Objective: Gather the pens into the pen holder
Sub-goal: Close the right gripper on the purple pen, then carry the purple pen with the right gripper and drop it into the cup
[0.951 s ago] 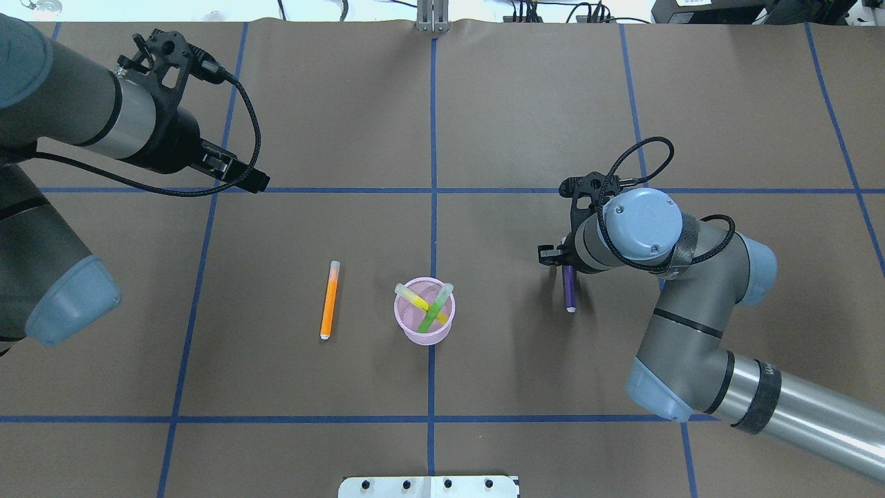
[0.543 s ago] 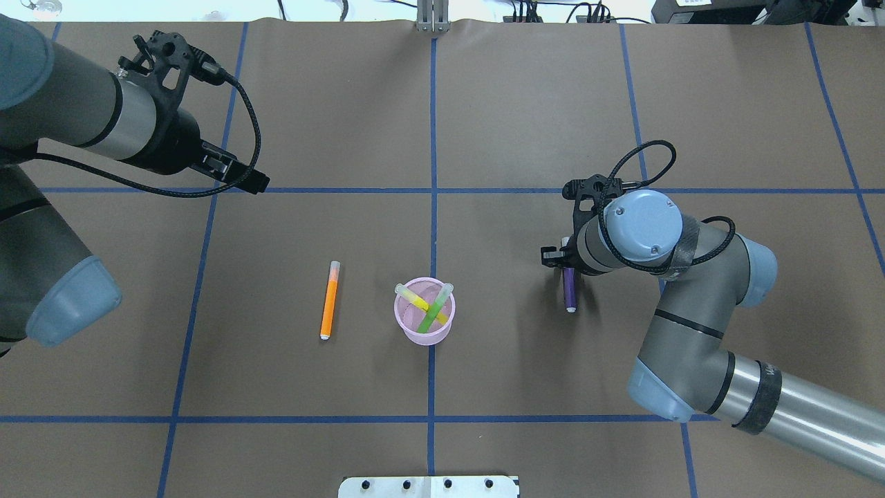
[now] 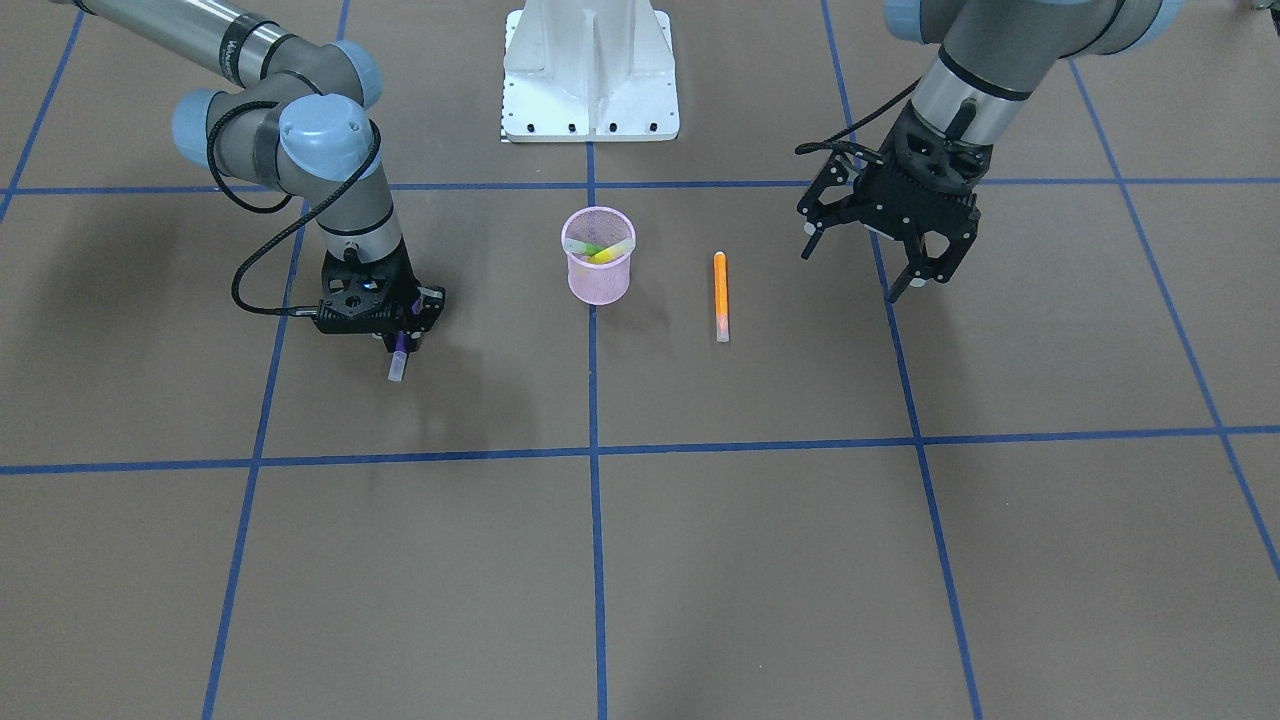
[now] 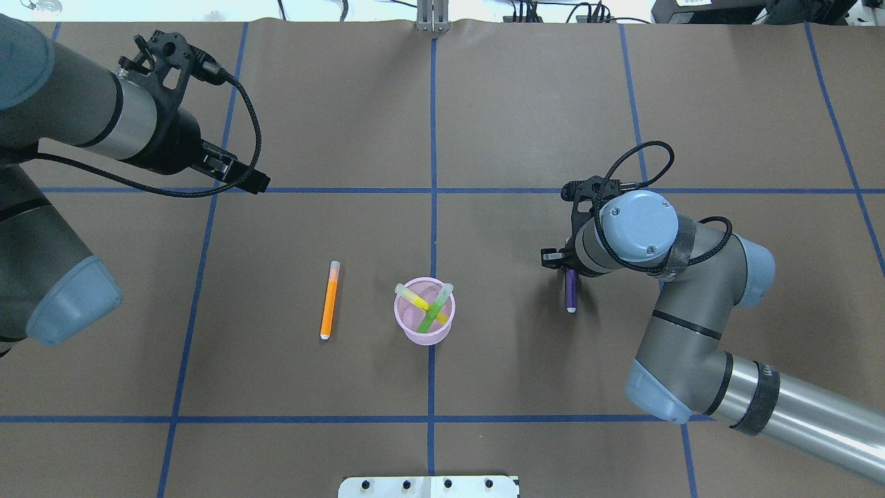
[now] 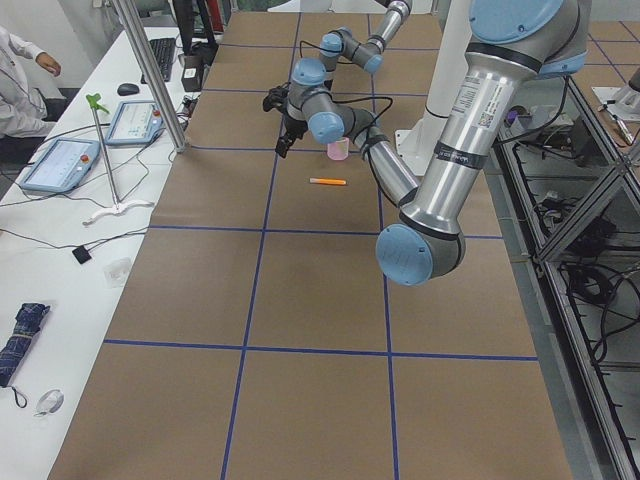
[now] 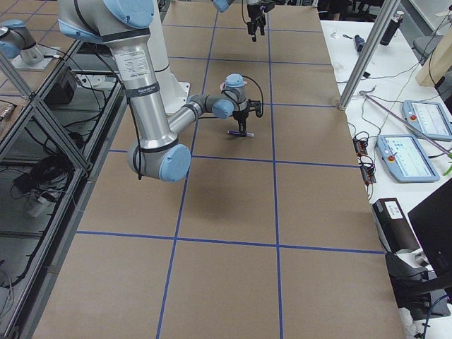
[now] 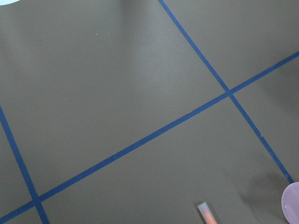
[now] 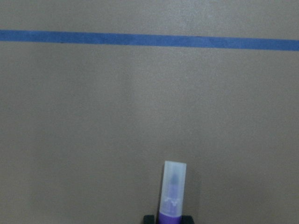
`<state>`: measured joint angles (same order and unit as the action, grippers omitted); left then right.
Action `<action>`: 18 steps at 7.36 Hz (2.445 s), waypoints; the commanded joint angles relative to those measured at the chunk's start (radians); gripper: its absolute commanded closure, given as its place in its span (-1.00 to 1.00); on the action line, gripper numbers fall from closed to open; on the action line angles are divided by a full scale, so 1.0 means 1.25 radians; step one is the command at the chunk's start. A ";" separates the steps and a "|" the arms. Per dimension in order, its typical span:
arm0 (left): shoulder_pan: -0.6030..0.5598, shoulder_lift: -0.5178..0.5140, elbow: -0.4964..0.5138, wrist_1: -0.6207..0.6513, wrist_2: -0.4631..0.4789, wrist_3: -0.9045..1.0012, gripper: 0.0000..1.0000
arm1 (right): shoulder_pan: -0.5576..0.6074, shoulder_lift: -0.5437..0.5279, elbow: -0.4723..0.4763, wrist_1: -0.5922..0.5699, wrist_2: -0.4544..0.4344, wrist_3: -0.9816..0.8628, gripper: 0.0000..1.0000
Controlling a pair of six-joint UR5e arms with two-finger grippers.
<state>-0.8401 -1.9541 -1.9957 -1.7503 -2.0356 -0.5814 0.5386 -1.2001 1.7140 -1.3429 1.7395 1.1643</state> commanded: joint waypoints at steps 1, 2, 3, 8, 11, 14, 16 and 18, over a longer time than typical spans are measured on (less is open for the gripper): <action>0.000 0.000 0.001 0.000 0.000 0.000 -1.00 | -0.001 0.002 0.006 -0.003 0.001 -0.001 1.00; 0.000 0.000 0.001 0.000 0.000 0.000 -1.00 | -0.001 0.008 0.012 -0.002 0.002 -0.009 1.00; 0.002 0.000 0.001 0.000 0.000 0.000 -1.00 | 0.005 0.005 0.036 -0.001 -0.007 -0.020 1.00; 0.008 -0.001 0.018 -0.004 -0.001 0.012 -1.00 | -0.112 0.074 0.223 0.050 -0.386 -0.119 1.00; 0.008 -0.007 0.036 -0.010 -0.007 0.011 -1.00 | -0.234 0.074 0.150 0.314 -0.483 -0.267 1.00; 0.009 -0.005 0.036 -0.010 -0.007 0.011 -1.00 | -0.261 0.075 0.030 0.564 -0.483 -0.351 1.00; 0.008 -0.004 0.036 -0.010 -0.007 0.011 -1.00 | -0.273 0.073 0.028 0.565 -0.485 -0.350 1.00; 0.008 -0.004 0.036 -0.011 -0.007 0.011 -1.00 | -0.279 0.077 0.030 0.576 -0.486 -0.342 -0.41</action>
<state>-0.8293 -1.9590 -1.9512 -1.7629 -2.0448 -0.5676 0.1944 -1.1068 1.7522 -0.6330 1.1327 0.7309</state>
